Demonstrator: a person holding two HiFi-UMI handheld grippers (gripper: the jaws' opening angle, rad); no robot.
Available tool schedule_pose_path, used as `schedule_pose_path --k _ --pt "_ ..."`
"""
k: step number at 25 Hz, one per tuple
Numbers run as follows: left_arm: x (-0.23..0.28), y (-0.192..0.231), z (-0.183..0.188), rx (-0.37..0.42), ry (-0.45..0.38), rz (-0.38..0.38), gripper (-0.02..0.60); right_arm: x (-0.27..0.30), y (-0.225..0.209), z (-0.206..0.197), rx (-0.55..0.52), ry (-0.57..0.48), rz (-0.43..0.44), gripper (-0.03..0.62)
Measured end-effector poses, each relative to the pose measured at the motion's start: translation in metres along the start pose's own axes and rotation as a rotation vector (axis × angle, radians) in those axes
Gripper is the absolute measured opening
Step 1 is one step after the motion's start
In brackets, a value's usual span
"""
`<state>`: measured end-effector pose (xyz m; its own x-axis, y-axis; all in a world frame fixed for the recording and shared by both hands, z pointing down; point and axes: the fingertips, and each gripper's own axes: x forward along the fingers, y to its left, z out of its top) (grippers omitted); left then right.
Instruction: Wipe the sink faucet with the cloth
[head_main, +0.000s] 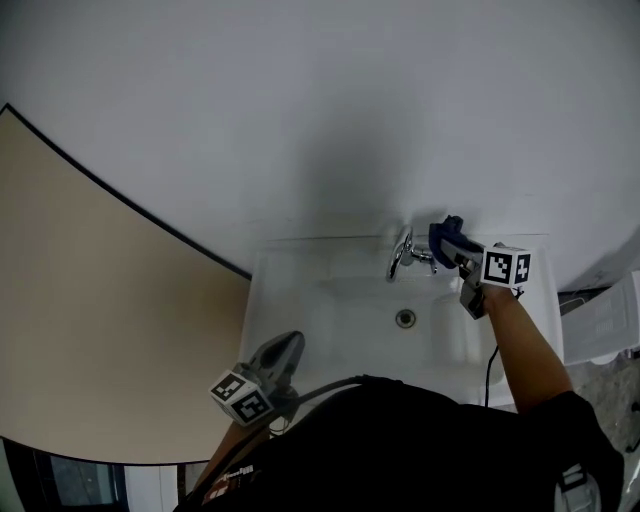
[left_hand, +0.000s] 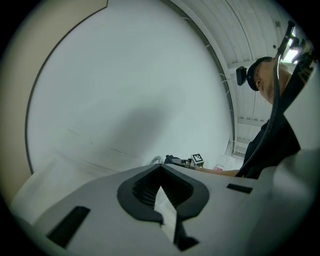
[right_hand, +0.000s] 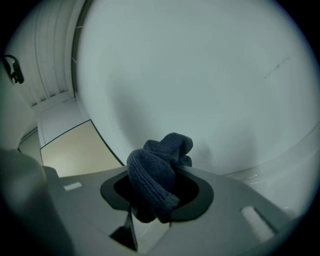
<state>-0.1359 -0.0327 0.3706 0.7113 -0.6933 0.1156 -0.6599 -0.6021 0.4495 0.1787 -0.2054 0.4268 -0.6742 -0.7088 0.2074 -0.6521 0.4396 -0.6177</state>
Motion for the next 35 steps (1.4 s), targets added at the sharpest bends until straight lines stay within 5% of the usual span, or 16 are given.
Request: schedule_pose_path --k 5,14,25,35 --pt "0.001 0.04 -0.001 -0.033 0.071 -0.056 -0.009 0.043 -0.044 -0.012 0.184 0.022 -0.118 0.143" --pt "0.005 0.083 -0.004 -0.063 0.113 -0.116 -0.009 0.111 -0.081 -0.034 0.459 0.123 -0.133 0.143" --pt "0.01 0.101 -0.022 -0.083 0.134 -0.059 -0.009 0.134 -0.093 -0.053 0.552 0.349 -0.04 0.143" --pt "0.014 0.093 -0.025 -0.128 0.143 -0.086 -0.009 0.125 -0.068 -0.031 0.535 0.305 0.063 0.138"
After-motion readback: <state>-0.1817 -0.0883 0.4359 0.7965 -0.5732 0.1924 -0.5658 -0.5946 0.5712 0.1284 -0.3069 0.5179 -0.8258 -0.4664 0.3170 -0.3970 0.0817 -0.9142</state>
